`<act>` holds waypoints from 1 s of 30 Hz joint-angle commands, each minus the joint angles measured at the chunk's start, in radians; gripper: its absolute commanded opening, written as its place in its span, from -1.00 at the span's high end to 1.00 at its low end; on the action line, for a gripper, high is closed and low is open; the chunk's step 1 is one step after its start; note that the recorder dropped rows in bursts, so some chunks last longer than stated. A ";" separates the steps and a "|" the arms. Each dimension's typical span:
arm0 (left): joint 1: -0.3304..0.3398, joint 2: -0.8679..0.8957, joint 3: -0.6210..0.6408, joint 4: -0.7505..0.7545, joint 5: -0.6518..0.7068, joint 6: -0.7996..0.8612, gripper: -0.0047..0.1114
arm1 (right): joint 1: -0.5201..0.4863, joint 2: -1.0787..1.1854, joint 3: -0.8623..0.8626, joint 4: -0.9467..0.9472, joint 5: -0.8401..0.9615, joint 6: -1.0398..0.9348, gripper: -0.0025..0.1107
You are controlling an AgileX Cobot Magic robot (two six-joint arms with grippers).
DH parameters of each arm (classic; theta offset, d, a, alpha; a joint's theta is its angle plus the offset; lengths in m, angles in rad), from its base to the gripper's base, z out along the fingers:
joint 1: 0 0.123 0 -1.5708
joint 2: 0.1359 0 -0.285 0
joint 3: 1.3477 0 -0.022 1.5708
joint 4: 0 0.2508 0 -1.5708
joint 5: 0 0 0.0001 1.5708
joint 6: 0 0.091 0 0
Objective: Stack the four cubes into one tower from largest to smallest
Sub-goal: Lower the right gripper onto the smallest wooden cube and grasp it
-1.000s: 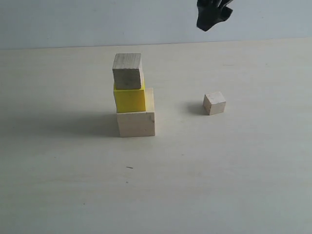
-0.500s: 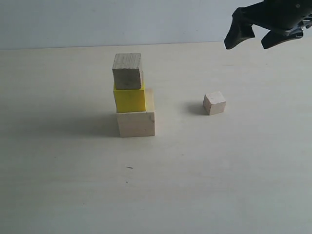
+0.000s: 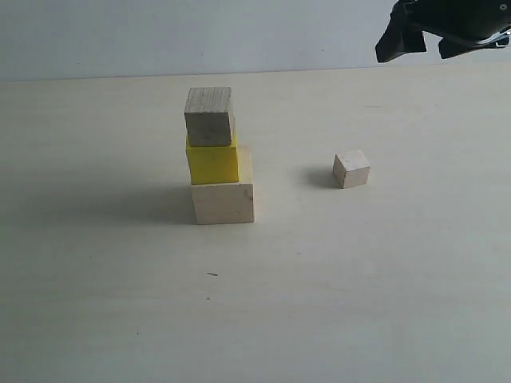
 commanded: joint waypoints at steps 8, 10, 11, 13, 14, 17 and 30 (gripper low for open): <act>-0.003 0.000 0.001 -0.002 -0.017 0.000 0.92 | 0.121 0.175 -0.084 -0.078 0.087 0.047 -0.21; -0.003 0.000 0.001 -0.002 -0.017 0.000 0.92 | 0.139 0.194 -0.116 -0.154 0.102 0.096 -0.21; -0.003 0.000 0.001 -0.002 -0.014 0.000 0.92 | 0.144 0.202 -0.131 -0.176 0.117 0.144 -0.22; -0.003 0.000 0.001 -0.002 -0.007 0.000 0.92 | 0.144 0.215 -0.155 -0.184 0.148 0.215 -0.26; -0.003 0.000 0.001 -0.002 -0.005 0.000 0.92 | 0.144 0.220 -0.164 -0.186 0.161 0.226 -0.28; -0.003 0.000 0.001 -0.004 0.003 0.000 0.92 | 0.144 0.233 -0.169 -0.190 0.168 0.226 -0.30; -0.003 0.000 0.001 -0.005 -0.005 0.000 0.92 | 0.144 0.364 -0.169 -0.190 0.152 0.245 -0.33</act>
